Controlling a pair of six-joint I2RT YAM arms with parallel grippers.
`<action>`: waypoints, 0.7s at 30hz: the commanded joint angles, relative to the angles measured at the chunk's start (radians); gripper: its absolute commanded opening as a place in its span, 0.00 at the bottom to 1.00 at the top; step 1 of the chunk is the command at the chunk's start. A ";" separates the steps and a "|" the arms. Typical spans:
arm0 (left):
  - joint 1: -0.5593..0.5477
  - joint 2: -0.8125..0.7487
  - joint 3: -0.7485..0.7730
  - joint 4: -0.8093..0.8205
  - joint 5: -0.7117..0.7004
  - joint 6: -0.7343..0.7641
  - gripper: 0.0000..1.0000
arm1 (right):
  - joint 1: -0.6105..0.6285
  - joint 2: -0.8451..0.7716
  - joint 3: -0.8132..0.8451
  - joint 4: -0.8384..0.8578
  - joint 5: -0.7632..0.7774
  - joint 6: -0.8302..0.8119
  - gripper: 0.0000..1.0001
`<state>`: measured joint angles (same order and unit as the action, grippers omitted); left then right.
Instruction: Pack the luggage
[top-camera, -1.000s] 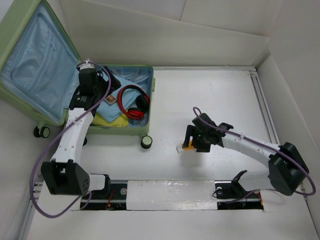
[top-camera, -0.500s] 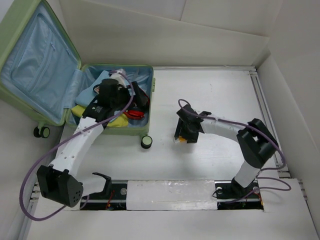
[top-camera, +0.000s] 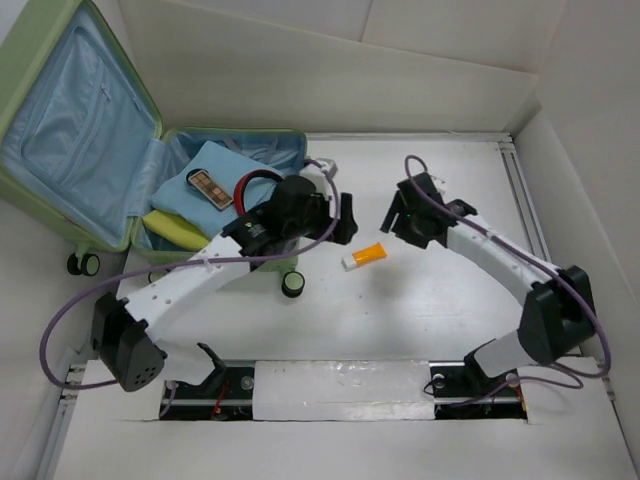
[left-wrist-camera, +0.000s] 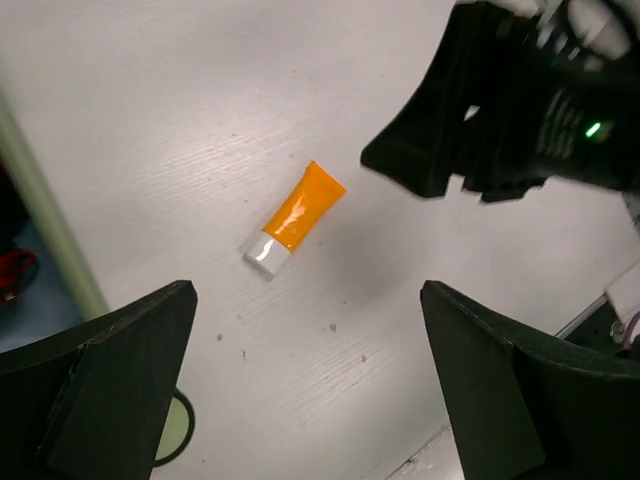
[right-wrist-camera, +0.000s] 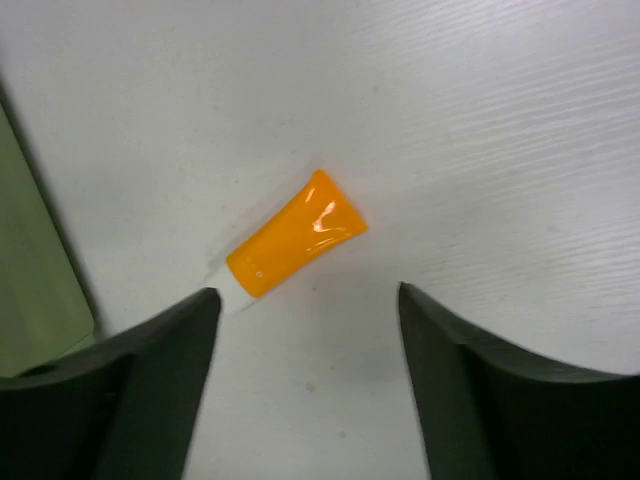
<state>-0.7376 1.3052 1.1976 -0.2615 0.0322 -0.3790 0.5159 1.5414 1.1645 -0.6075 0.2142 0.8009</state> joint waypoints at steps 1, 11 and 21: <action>-0.120 0.086 0.019 0.047 -0.055 0.090 0.93 | -0.074 -0.125 -0.064 -0.066 0.033 -0.032 0.70; -0.213 0.507 0.184 0.056 -0.187 0.258 0.94 | -0.362 -0.343 -0.221 -0.061 -0.114 -0.043 0.00; -0.161 0.689 0.298 0.045 -0.118 0.339 0.91 | -0.401 -0.474 -0.315 -0.081 -0.202 -0.101 0.07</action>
<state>-0.9092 1.9743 1.4456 -0.2234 -0.1230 -0.0925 0.1249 1.1046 0.8585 -0.6888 0.0460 0.7322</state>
